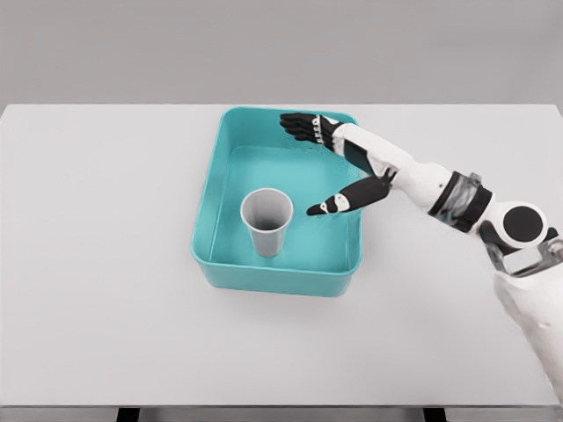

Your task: Put the paper cup into the basket with your right arm

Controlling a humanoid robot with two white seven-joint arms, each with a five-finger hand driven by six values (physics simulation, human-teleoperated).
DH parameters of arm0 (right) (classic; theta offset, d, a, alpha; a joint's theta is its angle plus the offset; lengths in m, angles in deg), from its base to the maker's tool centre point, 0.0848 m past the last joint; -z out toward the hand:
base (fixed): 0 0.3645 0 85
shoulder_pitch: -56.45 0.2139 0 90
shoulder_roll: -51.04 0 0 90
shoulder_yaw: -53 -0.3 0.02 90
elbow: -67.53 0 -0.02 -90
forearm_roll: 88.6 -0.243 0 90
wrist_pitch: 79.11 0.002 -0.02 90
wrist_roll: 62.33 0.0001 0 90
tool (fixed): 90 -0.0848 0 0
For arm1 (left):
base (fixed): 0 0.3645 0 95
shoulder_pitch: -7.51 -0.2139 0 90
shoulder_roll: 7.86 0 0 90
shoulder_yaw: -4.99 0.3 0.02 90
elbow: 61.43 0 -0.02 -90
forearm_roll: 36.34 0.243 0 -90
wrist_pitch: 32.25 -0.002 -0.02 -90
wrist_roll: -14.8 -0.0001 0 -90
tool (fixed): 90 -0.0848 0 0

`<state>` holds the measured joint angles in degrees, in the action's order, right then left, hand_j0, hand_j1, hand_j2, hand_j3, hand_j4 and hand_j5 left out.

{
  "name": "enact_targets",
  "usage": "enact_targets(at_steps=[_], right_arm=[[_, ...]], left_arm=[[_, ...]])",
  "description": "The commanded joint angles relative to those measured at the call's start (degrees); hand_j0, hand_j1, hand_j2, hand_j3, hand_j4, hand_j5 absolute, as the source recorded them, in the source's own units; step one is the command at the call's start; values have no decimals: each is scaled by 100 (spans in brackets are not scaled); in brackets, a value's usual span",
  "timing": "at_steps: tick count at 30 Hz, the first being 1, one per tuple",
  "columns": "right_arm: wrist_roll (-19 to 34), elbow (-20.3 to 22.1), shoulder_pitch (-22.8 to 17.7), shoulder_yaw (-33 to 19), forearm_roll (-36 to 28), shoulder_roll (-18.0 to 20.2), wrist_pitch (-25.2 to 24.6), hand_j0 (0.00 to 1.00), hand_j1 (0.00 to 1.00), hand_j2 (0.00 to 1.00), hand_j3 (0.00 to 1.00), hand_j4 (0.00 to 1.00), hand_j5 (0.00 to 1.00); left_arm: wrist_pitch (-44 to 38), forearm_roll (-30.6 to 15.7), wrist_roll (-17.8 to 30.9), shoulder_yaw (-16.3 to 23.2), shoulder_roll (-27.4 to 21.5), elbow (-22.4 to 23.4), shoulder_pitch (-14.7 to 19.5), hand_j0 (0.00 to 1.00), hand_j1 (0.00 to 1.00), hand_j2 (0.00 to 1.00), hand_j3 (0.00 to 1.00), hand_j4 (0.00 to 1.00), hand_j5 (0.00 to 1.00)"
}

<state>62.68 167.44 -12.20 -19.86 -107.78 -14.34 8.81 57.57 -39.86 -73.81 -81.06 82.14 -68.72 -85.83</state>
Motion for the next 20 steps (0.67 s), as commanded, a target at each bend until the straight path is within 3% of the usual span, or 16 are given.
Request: enact_targets(at_steps=[1,3,8,12,20], right_arm=[[-1,64,0,-361,-376,298,14,100,100,100,100,100,100],[-1,64,0,-633,-622,570,58,100,100,100,100,100,100],[-1,64,-44,-748,-789,1730,734,100,100,100,100,100,100],[-1,64,-518,-765,-789,2319,1517,100,100,100,100,100,100],[-1,64,-773,-765,-789,2495,1789,100,100,100,100,100,100]], left_arm=[[0,0,1,0,0,0,0,100,100,100,100,100,100],[0,0,1,0,0,0,0,100,100,100,100,100,100],[0,0,1,0,0,0,0,100,100,100,100,100,100],[0,0,1,0,0,0,0,100,100,100,100,100,100],[-9,-18,1,-9,0,8,-9,100,100,100,100,100,100]])
